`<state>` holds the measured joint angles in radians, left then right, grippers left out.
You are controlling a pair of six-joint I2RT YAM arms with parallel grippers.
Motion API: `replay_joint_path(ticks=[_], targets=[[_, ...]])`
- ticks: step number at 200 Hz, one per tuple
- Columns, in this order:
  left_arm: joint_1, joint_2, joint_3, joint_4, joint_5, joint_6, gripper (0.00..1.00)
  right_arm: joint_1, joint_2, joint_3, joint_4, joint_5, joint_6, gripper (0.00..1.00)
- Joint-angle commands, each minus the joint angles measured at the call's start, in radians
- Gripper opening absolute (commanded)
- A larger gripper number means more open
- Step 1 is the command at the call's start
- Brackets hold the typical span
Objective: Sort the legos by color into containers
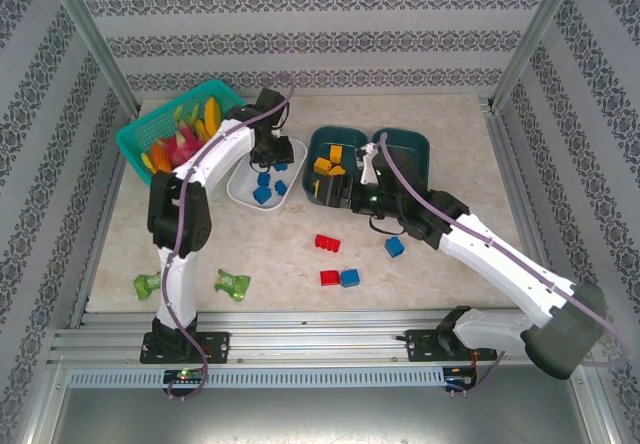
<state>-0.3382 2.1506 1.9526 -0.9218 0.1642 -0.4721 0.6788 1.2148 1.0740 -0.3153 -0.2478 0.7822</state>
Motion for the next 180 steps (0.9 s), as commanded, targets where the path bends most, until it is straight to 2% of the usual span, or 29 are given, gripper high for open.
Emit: replay_joint_path(ticks=[1, 19, 53, 100, 139, 165, 180], targets=[[0.024, 0.08, 0.12, -0.044, 0.059, 0.054, 0.32, 0.01, 0.033, 0.071, 0.066, 0.021, 0.017, 0.83], [0.037, 0.153, 0.181, -0.063, 0.072, 0.058, 0.33, 0.01, 0.04, 0.071, 0.061, 0.027, 0.018, 0.83], [0.051, 0.199, 0.169, -0.05, 0.11, 0.043, 0.37, 0.008, 0.032, 0.044, 0.053, 0.038, 0.032, 0.83], [0.05, 0.189, 0.161, -0.048, 0.132, 0.036, 0.56, -0.009, 0.047, 0.056, 0.009, 0.047, 0.025, 0.83], [0.05, 0.132, 0.166, -0.059, 0.119, 0.024, 0.62, -0.028, 0.057, 0.085, -0.057, 0.057, -0.022, 0.83], [0.046, 0.033, 0.155, -0.061, 0.097, -0.002, 0.67, -0.029, 0.083, 0.15, -0.206, 0.093, -0.14, 0.81], [0.039, -0.069, 0.087, -0.028, 0.091, -0.031, 0.7, -0.023, 0.115, 0.185, -0.297, 0.101, -0.239, 0.8]])
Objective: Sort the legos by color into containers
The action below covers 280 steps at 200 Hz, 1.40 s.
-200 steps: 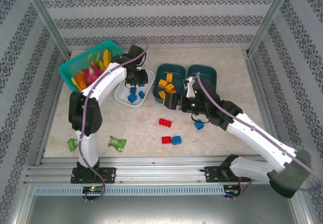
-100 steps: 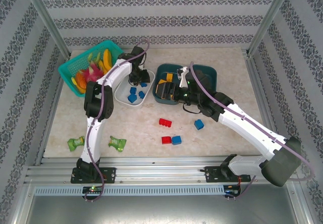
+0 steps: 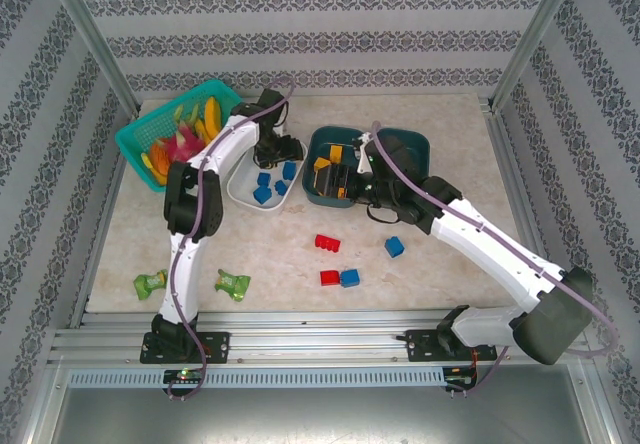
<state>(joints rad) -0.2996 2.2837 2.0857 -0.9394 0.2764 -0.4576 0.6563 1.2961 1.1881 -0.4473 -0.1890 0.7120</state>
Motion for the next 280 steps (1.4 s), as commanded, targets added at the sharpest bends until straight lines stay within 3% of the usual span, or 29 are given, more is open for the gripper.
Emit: replay_joint_path(ticks=[1, 36, 75, 127, 202, 257, 280], targets=[[0.0, -0.211, -0.054, -0.007, -0.021, -0.049, 0.7, 0.001, 0.035, 0.073, -0.172, 0.042, -0.176, 0.81], [-0.025, -0.585, -0.462, 0.188, 0.007, -0.159, 0.79, 0.03, 0.163, 0.119, -0.336, 0.016, -0.421, 0.79], [-0.076, -1.007, -0.91, 0.32, 0.048, -0.276, 0.85, 0.084, 0.347, 0.188, -0.435, 0.044, -0.555, 0.75], [-0.146, -1.381, -1.184, 0.253, 0.013, -0.349, 0.85, 0.155, 0.589, 0.305, -0.535, 0.155, -0.652, 0.73], [-0.156, -1.533, -1.223, 0.197, -0.008, -0.371, 0.84, 0.18, 0.734, 0.329, -0.518, 0.254, -0.662, 0.67], [-0.159, -1.535, -1.22, 0.188, -0.002, -0.368, 0.83, 0.188, 0.775, 0.339, -0.5, 0.235, -0.655, 0.34], [-0.162, -1.531, -1.219, 0.194, -0.002, -0.369, 0.83, 0.19, 0.758, 0.322, -0.488, 0.238, -0.644, 0.25]])
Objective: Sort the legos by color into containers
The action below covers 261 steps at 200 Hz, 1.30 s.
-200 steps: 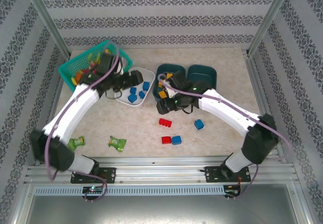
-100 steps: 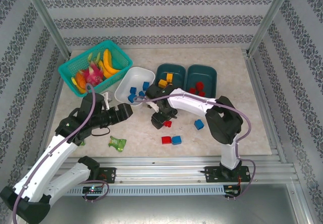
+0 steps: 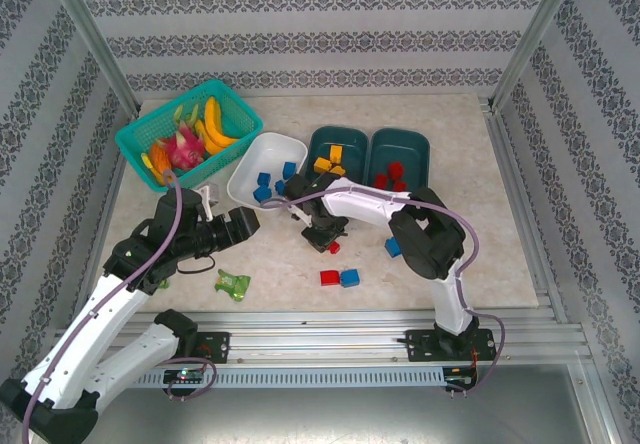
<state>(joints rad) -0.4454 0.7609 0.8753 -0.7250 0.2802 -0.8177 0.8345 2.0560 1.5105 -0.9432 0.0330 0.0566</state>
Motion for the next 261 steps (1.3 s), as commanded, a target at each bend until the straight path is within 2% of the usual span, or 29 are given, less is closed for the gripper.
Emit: replay_joint_path(ticks=[1, 17, 37, 55, 82, 105, 129, 157, 206, 261], targets=[[-0.016, -0.009, -0.008, -0.02, -0.006, -0.009, 0.83, 0.012, -0.004, -0.001, 0.009, 0.015, 0.012, 0.25], [-0.025, 0.0, 0.0, -0.015, -0.003, -0.004, 0.82, 0.012, -0.04, 0.0, 0.009, 0.029, 0.025, 0.19], [-0.055, 0.035, 0.03, 0.008, 0.003, 0.013, 0.82, -0.001, -0.135, 0.003, 0.006, 0.045, 0.057, 0.17], [-0.105, 0.1, 0.078, 0.032, -0.012, 0.037, 0.82, -0.052, -0.238, -0.001, 0.007, 0.048, 0.101, 0.16], [-0.189, 0.231, 0.157, 0.101, -0.034, 0.062, 0.82, -0.22, -0.359, -0.021, 0.041, 0.014, 0.179, 0.16], [-0.239, 0.359, 0.215, 0.185, -0.032, 0.068, 0.82, -0.398, -0.374, -0.019, 0.102, -0.031, 0.242, 0.17], [-0.259, 0.49, 0.284, 0.261, -0.01, 0.081, 0.82, -0.553, -0.295, 0.028, 0.165, -0.098, 0.311, 0.17], [-0.264, 0.634, 0.395, 0.28, 0.021, 0.125, 0.82, -0.649, -0.133, 0.144, 0.203, -0.152, 0.354, 0.18], [-0.274, 0.797, 0.536, 0.291, 0.037, 0.179, 0.82, -0.708, 0.117, 0.388, 0.161, -0.203, 0.401, 0.2], [-0.291, 0.884, 0.615, 0.285, 0.05, 0.193, 0.82, -0.718, 0.256, 0.515, 0.112, -0.233, 0.431, 0.21]])
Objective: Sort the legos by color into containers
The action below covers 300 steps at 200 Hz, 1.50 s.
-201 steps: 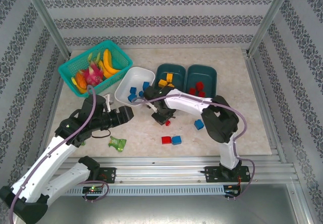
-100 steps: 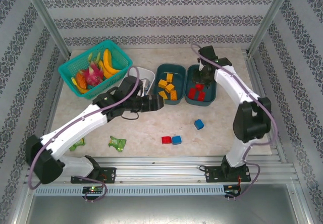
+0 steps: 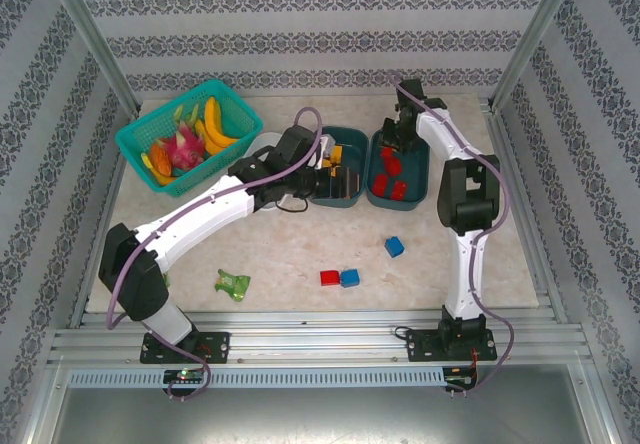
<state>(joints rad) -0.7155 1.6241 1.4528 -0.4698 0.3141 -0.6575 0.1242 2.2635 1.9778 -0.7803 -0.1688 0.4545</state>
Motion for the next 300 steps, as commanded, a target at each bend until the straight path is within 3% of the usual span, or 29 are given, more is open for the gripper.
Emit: replay_joint_path(ticks=[1, 50, 101, 147, 177, 223, 261, 300], targets=[[-0.021, 0.022, 0.039, 0.03, 0.016, 0.032, 0.82, -0.009, 0.05, 0.048, -0.051, -0.032, 0.033, 0.21], [-0.029, 0.036, 0.04, 0.033, 0.013, 0.029, 0.82, -0.02, 0.075, 0.046, -0.046, -0.039, 0.046, 0.26], [-0.032, 0.022, 0.025, 0.028, 0.006, 0.025, 0.82, -0.03, 0.081, 0.079, -0.073, -0.052, 0.056, 0.51], [-0.038, 0.008, 0.019, -0.008, -0.005, 0.051, 0.82, -0.024, -0.036, 0.077, -0.06, -0.037, 0.062, 0.52], [-0.064, 0.027, 0.041, -0.104, -0.007, 0.138, 0.82, 0.004, -0.249, -0.053, -0.029, 0.014, 0.067, 0.51], [-0.168, 0.14, 0.082, -0.184, -0.02, 0.271, 0.8, 0.072, -0.729, -0.527, -0.027, 0.08, 0.172, 0.53], [-0.247, 0.308, 0.207, -0.193, -0.065, 0.326, 0.8, 0.093, -1.142, -0.811, -0.21, 0.041, 0.319, 0.59], [-0.317, 0.474, 0.333, -0.187, -0.154, 0.372, 0.82, 0.083, -1.422, -0.891, -0.482, 0.003, 0.461, 0.67]])
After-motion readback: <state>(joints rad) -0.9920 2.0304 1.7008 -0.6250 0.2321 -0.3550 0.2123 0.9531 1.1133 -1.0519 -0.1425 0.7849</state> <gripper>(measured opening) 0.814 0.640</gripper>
